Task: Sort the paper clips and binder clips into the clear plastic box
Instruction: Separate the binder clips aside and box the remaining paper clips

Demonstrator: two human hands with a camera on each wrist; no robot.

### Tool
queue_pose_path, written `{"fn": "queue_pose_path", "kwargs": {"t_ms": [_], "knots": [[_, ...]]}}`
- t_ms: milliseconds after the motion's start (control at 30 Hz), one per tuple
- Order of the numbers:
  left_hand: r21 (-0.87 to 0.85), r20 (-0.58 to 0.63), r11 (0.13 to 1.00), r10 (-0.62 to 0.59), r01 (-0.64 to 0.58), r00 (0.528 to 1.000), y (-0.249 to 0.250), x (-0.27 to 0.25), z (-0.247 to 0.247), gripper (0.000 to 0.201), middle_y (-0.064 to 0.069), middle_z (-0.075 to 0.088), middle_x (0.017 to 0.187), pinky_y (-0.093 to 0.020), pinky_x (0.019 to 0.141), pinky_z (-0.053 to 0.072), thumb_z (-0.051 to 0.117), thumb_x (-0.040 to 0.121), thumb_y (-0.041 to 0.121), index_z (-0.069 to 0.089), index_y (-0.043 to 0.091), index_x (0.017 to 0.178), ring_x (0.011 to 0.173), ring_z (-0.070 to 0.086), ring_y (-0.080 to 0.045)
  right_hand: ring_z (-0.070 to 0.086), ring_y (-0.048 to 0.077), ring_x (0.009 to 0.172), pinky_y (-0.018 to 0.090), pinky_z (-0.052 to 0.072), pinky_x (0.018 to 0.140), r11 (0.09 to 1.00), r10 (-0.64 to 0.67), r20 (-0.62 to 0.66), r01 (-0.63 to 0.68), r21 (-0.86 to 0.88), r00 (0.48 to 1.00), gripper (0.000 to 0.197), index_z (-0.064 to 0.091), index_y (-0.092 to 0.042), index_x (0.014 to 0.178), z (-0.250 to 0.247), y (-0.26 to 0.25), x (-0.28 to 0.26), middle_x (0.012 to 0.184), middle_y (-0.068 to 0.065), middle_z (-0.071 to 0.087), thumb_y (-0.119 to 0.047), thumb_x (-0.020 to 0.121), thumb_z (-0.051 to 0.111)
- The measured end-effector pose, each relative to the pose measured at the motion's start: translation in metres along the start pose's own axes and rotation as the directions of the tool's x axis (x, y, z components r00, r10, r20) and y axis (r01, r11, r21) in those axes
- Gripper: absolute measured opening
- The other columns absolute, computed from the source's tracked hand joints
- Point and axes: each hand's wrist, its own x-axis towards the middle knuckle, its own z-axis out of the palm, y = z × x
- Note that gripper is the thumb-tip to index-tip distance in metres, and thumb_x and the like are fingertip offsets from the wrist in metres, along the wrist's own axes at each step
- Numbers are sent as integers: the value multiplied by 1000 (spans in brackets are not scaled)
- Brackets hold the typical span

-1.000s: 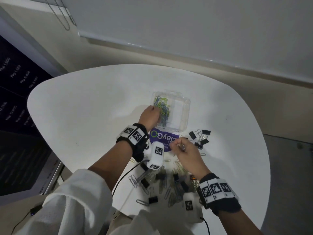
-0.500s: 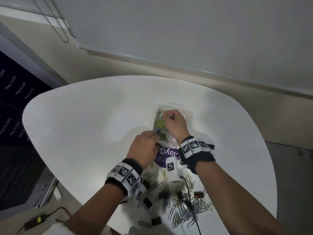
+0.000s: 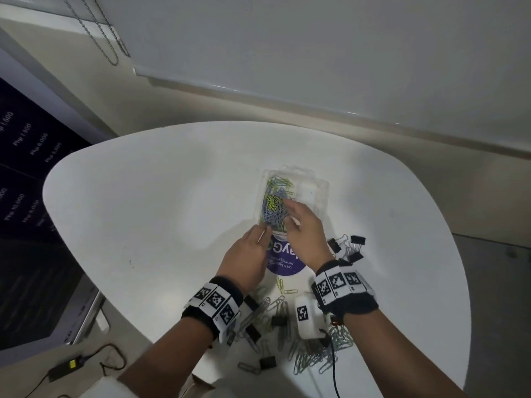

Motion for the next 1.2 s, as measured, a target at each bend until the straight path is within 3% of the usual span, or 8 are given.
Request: {"fn": "queue_pose_path", "kwargs": {"t_ms": [133,333,467,567,733,867,967,1200], "knots": [[-22,-47,999,-39,38,998,2,-7,3,60,-10,36,149,-36,91,49,54,86,12,38,11,143,123,48,-27,59,-1,106,19,51,88,998,-52,-139,48,-37,989,35,62,-24,124,-14,16,-32,119,-7,61,-7,94,58],[33,-109,963,-262,267,959,-13,-46,11,30,-6,56,104,-36,71,43,58,76,9,60,14,105,90,56,-27,59,2,88,7,47,77,977,21,-63,-33,-209,998,27,67,-25,103,-50,73,-87,100,-2,59,-2,88,63],[89,80,860,-509,502,857,-20,-79,20,46,-9,45,114,-40,77,44,54,81,20,43,14,125,97,45,-29,53,15,103,31,50,90,914,136,-29,-136,-383,990,27,62,-29,106,-65,105,-115,103,-10,49,-13,84,65],[-42,190,883,-453,468,871,-18,-94,28,55,-8,36,114,-37,79,43,60,78,18,36,13,127,93,43,-29,50,13,110,30,47,97,912,154,5,-140,-385,988,29,60,-23,113,-61,110,-127,110,-7,45,-15,86,66],[-268,136,897,-327,353,935,-3,-88,39,41,-4,40,104,-34,80,46,59,76,1,46,10,114,89,52,-29,56,0,96,-2,39,83,952,88,56,-68,-298,994,25,64,-15,115,-41,103,-134,115,-4,51,-6,92,61],[-268,78,928,-245,257,966,6,-84,44,34,-9,49,106,-28,76,44,55,80,-1,56,8,112,91,55,-30,59,3,103,11,46,93,973,46,98,-22,-231,994,22,66,-19,111,-30,94,-140,113,-8,54,-16,90,67],[-216,62,960,-170,179,984,11,-90,46,32,-4,50,113,-35,80,51,60,85,17,57,17,117,97,56,-25,53,6,102,21,46,90,930,23,194,51,-364,981,29,65,-31,107,-33,91,-147,106,-15,54,-31,79,75],[-172,87,969,-165,178,983,16,-91,51,30,-7,50,113,-36,78,48,63,86,22,55,9,112,101,51,-26,51,8,94,20,40,79,831,59,304,122,-542,951,26,64,-31,100,-26,98,-158,102,-11,53,-27,77,76]]}}
